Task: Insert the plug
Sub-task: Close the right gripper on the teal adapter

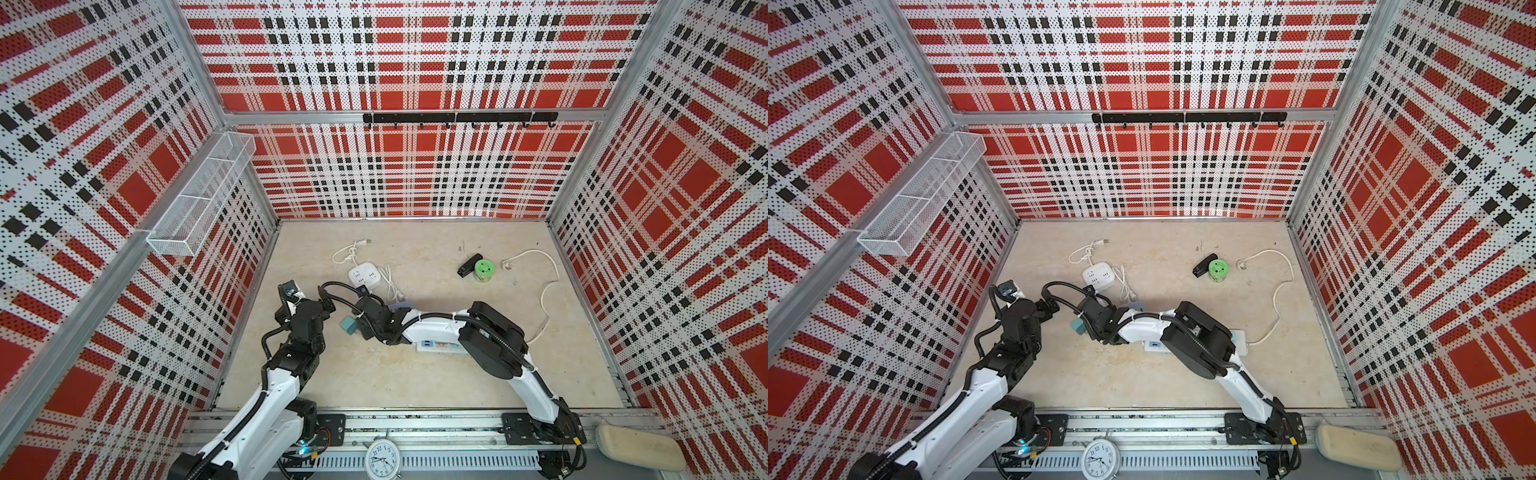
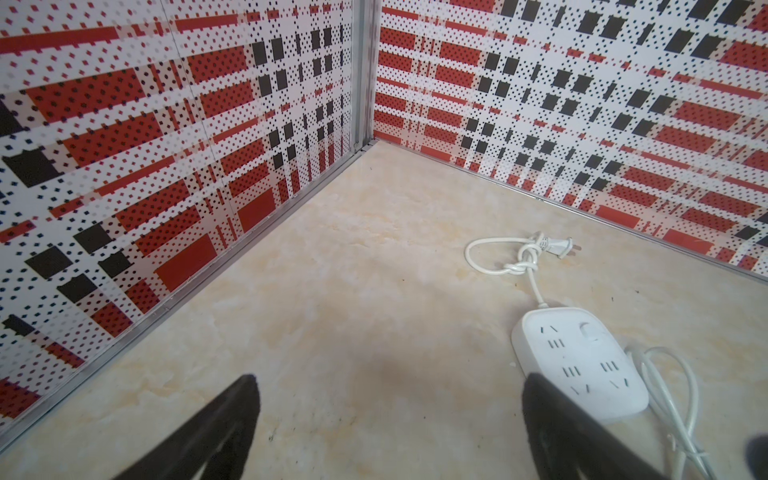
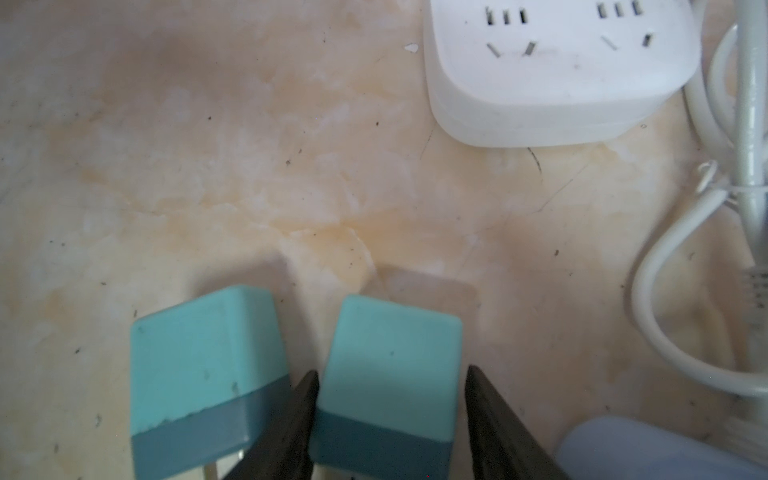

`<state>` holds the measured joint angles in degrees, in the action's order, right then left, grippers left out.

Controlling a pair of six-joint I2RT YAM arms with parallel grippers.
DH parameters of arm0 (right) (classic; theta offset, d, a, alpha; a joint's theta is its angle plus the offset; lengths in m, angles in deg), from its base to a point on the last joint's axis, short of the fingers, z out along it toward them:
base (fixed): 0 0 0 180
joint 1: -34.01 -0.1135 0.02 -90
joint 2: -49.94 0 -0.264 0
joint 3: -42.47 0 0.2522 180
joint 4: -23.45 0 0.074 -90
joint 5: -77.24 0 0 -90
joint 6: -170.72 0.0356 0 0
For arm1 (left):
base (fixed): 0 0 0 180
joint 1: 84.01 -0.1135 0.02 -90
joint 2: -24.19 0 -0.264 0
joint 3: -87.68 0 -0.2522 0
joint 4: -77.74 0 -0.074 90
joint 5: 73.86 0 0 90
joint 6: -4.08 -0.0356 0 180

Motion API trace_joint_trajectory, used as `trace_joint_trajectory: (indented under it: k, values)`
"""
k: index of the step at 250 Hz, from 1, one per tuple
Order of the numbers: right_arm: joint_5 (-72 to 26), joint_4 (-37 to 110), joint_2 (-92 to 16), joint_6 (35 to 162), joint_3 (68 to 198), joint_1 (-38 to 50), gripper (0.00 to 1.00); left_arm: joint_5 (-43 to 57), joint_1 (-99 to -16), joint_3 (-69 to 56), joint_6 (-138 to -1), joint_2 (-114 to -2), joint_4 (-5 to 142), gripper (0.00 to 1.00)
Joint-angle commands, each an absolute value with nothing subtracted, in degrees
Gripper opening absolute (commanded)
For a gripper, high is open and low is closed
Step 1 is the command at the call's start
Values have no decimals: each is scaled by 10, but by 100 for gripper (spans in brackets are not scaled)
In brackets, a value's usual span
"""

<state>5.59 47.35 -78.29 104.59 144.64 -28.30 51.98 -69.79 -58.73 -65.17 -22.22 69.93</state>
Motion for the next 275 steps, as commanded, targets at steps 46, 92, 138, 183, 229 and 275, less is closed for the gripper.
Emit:
trace_joint_trajectory:
  k: [46, 92, 138, 183, 229, 275]
  values:
    - [53, 473, -782, 1052, 1455, -282, 53, 522, -703, -596, -632, -214, 707, 99]
    - [54, 476, -795, 1052, 1460, -284, 49, 521, -704, -598, -632, -212, 707, 99]
    - [50, 472, -800, 1050, 1460, -284, 48, 520, -705, -598, -632, -211, 707, 99]
    - [46, 474, -811, 1046, 1469, -286, 53, 519, -705, -598, -632, -210, 707, 99]
    - [40, 480, -825, 1044, 1485, -286, 50, 517, -706, -599, -632, -209, 708, 99]
    - [44, 472, -810, 1038, 1478, -286, 37, 515, -708, -600, -631, -208, 709, 99]
